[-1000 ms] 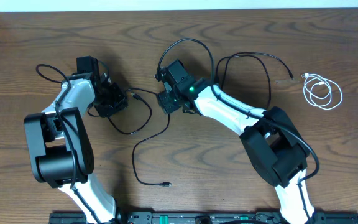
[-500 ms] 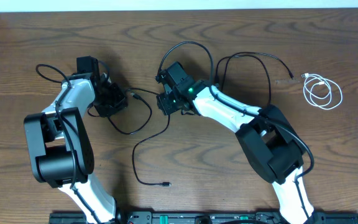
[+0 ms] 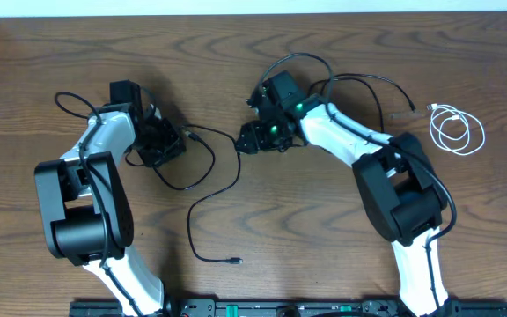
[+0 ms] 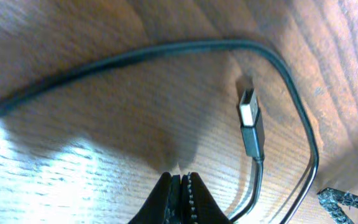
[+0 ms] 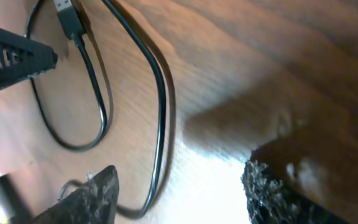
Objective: Untangle cables
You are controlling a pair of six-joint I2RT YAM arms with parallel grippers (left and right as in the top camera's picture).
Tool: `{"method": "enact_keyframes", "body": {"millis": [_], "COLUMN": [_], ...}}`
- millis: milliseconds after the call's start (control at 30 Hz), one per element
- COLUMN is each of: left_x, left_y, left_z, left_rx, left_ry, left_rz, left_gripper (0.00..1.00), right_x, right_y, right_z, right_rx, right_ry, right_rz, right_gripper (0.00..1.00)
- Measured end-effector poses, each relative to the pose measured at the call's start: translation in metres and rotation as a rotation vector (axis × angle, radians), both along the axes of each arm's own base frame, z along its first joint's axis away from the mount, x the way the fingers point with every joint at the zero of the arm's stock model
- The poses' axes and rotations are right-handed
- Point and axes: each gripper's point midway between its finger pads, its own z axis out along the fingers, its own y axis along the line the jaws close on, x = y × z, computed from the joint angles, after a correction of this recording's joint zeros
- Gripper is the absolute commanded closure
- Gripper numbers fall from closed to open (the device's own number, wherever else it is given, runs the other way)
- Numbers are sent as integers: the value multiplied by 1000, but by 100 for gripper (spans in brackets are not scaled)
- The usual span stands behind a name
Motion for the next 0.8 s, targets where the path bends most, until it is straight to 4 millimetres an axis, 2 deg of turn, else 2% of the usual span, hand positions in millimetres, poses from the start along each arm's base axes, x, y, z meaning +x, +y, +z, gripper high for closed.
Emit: {"method": "enact_keyframes", "body": {"millis": [100,167,367,567,800], "left_x": [-5,-7,-11,-11,-15], "left_y": [-4,-5,11,13,-9], "left_z": [0,-1,-6,-7,0], "left_rx": [-5,-3,78,84,-41], "left_ry": [19,31,52,53,56], "left_rz": [-9,-13,4,8,-26], "left_gripper": [92,92,92,92,92], "right_x": [-6,-12,-33,-50,-47], "right_y": [1,6,34,56,60], "right_z": [2,1,-7,-9,-11], "right_rx": [33,63,183,273,302], "right_ry": [43,74,167,207,194], "right_rz": [11,30,116,186,196], "right_gripper": [37,41,62,70,70]}}
